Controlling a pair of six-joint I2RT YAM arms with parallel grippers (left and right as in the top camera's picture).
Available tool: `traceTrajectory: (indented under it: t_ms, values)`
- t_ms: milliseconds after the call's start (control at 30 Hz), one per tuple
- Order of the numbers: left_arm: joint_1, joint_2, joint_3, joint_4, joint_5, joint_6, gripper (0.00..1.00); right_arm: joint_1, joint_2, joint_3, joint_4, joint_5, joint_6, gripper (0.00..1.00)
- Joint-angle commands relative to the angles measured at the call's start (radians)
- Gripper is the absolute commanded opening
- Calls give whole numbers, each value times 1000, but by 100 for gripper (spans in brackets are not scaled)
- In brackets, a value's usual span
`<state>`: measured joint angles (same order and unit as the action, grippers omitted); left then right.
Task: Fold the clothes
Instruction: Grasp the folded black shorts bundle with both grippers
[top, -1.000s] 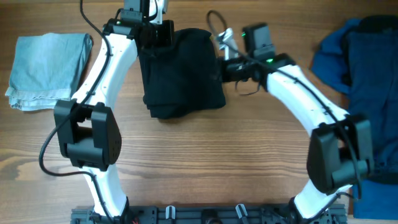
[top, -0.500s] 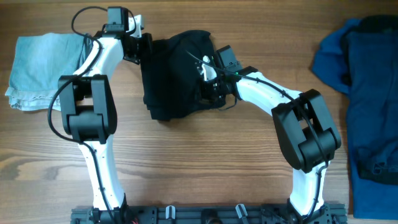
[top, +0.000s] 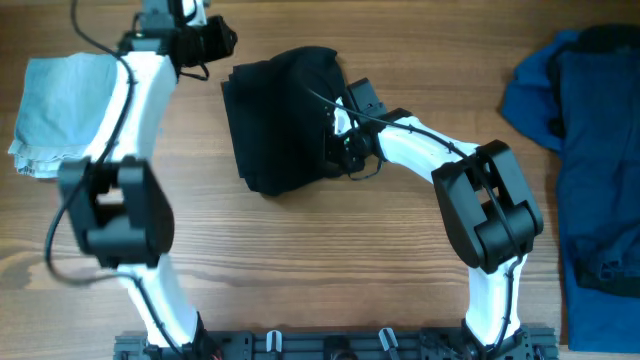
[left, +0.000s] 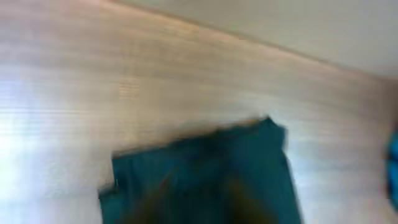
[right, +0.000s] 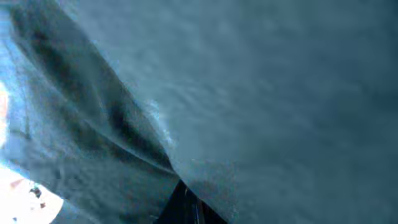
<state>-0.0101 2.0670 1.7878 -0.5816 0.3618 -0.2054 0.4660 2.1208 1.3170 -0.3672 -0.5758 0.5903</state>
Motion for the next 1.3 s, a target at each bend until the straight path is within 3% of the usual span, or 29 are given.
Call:
traceTrajectory:
  t_ms: [0,33,133,267,400,500,633,1100,1133,1200,1233,1267]
  values:
    - [8,-80,0,-176,-6,-41,92,-2,-19,13,47,-100,12,4]
    - [8,-80,0,-219,-7,-33,100,-2,-40,19,48,-102,13,4]
    - [8,-66,-1,-344,-8,43,100,-10,-125,24,53,-94,14,9]
    - [5,-32,-2,-445,-7,44,100,-64,-192,24,65,-93,-17,17]
    - [-7,39,-16,-481,-8,36,100,-99,-189,23,50,5,-65,15]
    - [-20,81,-48,-471,-15,34,100,-98,-189,21,53,105,-102,4]
    - [-35,137,-75,-426,-15,18,100,-98,-172,17,77,201,-159,4]
    - [-64,155,-236,-234,-22,-31,100,-90,-97,17,121,202,-171,4]
    - [-69,155,-238,-229,-21,-39,92,-90,-97,17,120,202,-169,4]
    - [-82,155,-238,-222,-17,-39,56,-89,-97,17,116,194,-169,4]
    - [-90,155,-238,-220,-18,-39,48,-89,-97,17,116,183,-169,5]
    - [-95,155,-238,-219,-18,-38,48,-89,-97,17,115,175,-170,4]
